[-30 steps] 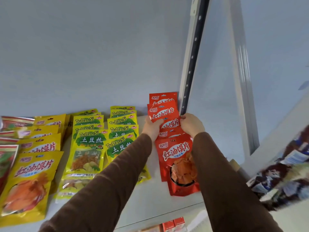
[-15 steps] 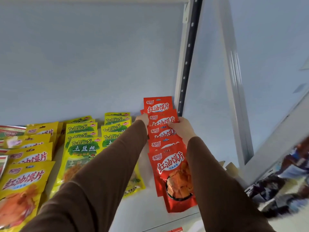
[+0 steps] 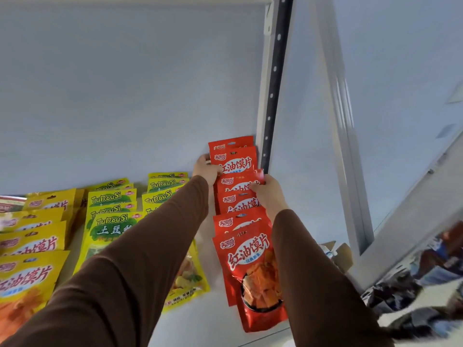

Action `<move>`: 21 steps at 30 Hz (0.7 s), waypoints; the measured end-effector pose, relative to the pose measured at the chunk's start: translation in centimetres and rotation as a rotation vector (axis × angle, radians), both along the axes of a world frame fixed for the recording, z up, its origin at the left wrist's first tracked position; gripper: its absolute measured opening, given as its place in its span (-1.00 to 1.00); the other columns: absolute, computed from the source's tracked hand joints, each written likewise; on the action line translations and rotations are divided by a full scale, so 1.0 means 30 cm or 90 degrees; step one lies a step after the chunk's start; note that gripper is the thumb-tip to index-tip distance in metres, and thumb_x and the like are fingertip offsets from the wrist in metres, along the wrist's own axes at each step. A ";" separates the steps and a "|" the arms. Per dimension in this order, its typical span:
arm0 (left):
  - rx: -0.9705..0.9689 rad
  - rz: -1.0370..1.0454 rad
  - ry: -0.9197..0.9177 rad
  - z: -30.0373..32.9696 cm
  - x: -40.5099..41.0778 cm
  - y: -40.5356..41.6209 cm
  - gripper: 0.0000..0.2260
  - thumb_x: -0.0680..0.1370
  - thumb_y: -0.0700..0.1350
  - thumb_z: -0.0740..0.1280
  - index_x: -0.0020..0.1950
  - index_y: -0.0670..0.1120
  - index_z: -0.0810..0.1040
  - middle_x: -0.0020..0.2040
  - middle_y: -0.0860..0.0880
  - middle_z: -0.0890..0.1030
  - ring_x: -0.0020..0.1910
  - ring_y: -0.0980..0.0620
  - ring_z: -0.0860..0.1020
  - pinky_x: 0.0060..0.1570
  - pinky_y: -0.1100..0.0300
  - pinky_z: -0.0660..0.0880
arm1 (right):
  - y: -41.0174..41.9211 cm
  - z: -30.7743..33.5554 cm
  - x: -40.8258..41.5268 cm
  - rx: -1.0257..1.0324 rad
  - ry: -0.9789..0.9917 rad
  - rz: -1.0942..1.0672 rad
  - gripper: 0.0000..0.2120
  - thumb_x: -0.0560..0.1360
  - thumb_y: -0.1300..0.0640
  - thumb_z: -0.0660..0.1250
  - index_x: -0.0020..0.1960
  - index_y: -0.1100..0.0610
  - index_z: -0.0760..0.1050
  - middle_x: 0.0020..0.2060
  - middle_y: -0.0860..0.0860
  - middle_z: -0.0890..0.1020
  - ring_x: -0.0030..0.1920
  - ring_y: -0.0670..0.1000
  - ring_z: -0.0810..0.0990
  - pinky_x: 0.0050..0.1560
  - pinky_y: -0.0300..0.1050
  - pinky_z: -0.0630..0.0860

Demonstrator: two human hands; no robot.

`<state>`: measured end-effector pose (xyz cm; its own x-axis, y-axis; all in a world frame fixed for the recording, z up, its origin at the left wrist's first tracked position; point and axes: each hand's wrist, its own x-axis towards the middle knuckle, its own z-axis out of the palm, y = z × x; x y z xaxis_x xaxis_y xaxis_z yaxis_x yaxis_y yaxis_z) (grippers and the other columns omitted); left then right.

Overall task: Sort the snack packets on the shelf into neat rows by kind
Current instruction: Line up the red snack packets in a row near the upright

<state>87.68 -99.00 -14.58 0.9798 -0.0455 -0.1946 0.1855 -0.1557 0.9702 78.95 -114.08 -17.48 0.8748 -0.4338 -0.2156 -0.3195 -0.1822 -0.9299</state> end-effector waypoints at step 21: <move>-0.173 -0.004 0.095 -0.039 -0.646 0.117 -0.38 0.66 -0.05 0.27 0.63 0.03 0.03 0.02 0.13 0.47 -0.42 0.43 0.57 -0.54 0.44 0.46 | -0.005 0.050 -0.106 -0.028 -0.014 -0.041 -0.59 0.52 -0.36 0.13 0.21 -0.11 0.35 -0.07 -0.16 0.60 -0.13 -0.08 0.64 -0.08 -0.03 0.60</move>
